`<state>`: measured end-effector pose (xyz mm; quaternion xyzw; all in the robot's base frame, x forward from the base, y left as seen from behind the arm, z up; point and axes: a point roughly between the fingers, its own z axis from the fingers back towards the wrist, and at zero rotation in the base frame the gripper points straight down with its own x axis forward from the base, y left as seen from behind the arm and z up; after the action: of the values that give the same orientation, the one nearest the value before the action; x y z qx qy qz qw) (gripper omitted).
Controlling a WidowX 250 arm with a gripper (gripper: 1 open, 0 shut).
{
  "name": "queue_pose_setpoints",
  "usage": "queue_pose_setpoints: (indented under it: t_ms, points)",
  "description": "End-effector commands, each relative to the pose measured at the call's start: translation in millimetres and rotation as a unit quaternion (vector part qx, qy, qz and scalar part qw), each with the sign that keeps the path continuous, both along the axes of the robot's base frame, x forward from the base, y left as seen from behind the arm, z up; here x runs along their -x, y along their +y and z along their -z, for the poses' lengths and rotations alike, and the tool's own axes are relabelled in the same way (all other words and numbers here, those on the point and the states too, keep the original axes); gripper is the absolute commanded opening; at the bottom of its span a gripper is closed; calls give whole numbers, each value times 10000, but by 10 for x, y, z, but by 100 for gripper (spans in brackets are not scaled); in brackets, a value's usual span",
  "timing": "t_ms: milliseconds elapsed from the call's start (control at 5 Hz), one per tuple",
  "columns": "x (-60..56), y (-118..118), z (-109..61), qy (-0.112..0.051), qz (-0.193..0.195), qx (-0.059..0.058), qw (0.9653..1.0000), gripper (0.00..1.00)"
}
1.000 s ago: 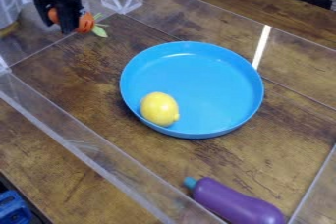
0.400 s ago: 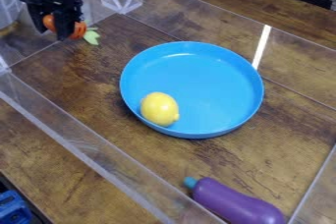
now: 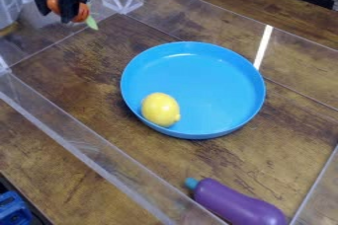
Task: Put the carrot on the blue tray
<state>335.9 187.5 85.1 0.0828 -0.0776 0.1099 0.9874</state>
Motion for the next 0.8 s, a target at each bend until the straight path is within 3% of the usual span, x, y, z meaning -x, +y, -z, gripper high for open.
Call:
queue_pose_setpoints:
  t_ms: [0, 200, 400, 600]
  points:
    - [9, 40, -276, -313, -254, -253, 9989, 0]
    - [-24, 8, -240, -243, -158, -303, 9991, 0]
    - [-85, -285, -358, -267, -491, -281, 9980, 0]
    - [-214, -569, -429, -304, -130, -193, 9993, 0]
